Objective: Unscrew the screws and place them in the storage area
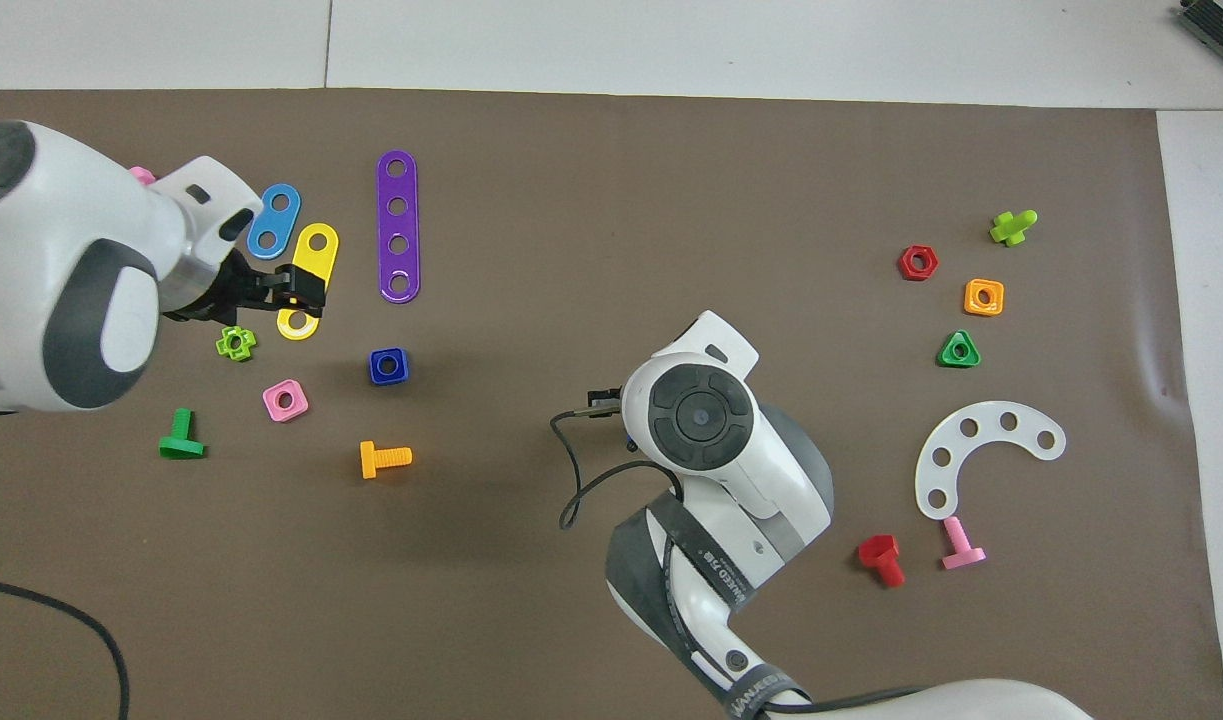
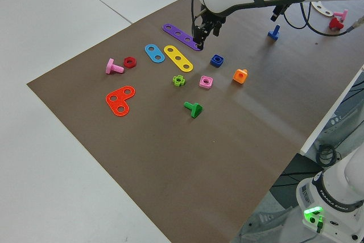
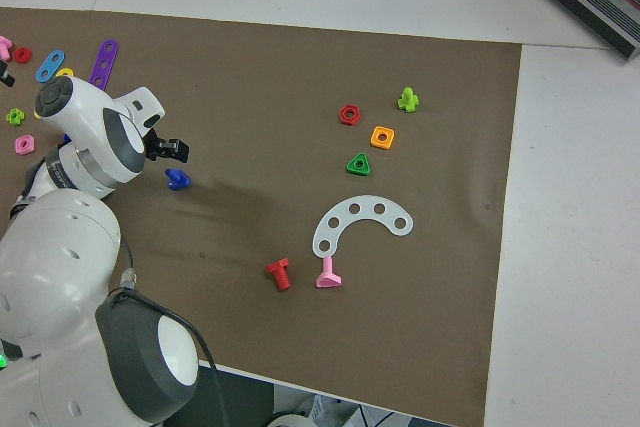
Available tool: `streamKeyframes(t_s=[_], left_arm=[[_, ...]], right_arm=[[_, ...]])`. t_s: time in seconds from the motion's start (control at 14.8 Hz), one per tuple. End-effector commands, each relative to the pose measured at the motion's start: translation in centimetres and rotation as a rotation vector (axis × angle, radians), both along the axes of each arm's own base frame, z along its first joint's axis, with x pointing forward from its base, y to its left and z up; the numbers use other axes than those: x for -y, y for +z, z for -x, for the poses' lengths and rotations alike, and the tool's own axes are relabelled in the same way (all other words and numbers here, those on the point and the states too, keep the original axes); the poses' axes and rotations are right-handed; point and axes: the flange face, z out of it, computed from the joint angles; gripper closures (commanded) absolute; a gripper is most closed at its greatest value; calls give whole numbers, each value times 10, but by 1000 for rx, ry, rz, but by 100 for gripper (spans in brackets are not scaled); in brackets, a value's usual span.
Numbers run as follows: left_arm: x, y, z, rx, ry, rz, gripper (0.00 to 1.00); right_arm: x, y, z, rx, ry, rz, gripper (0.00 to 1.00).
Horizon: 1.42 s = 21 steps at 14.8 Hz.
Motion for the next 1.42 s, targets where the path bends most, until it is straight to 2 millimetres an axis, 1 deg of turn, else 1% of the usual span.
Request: streamKeyframes(t_s=[0.0, 0.07, 0.14, 0.2, 0.27, 0.41, 0.54, 0.61, 0.74, 0.95, 1.02, 1.08, 1.15, 1.22, 1.29, 1.35], left_arm=[[-34, 34, 1, -27, -56, -83, 0], [-51, 43, 5, -36, -54, -87, 0], [-68, 61, 14, -19, -65, -78, 0], [-85, 77, 23, -5, -70, -67, 0], [-92, 88, 31, -7, -71, -61, 0], [-95, 113, 47, 2, -71, -48, 0], [-93, 126, 60, -7, -73, -35, 0], [-89, 131, 65, -1, -82, -28, 0], [-81, 136, 69, 4, -88, -25, 0], [-75, 143, 73, 18, -102, -23, 0], [-74, 142, 73, 16, -103, -23, 0], [-73, 140, 73, 12, -103, -23, 0], [-71, 140, 74, 12, -108, -22, 0], [-70, 139, 75, 13, -117, -21, 0], [-68, 135, 74, 12, -126, -23, 0], [-62, 136, 75, 14, -137, -23, 0]], right_arm=[[0, -13, 0, 16, 40, 19, 25], [1, -17, 3, 12, 42, 23, 27], [2, -22, 8, 5, 46, 27, 28], [-4, -27, 16, -4, 59, 32, 31], [-5, -28, 17, -6, 59, 33, 32], [-6, -28, 18, -6, 60, 33, 33], [-7, -29, 19, -9, 60, 35, 33], [-11, -30, 23, -10, 68, 36, 34], [-10, -29, 22, -7, 65, 33, 39], [-11, -29, 22, -10, 40, 33, 55], [-11, -29, 23, -11, 34, 33, 63], [-10, -28, 23, -11, 34, 33, 76], [-10, -28, 23, -12, 32, 34, 93], [-11, -26, 23, -9, 28, 32, 100], [-10, -24, 23, -5, 9, 27, 100], [-10, -19, 23, -2, -5, 24, 100]])
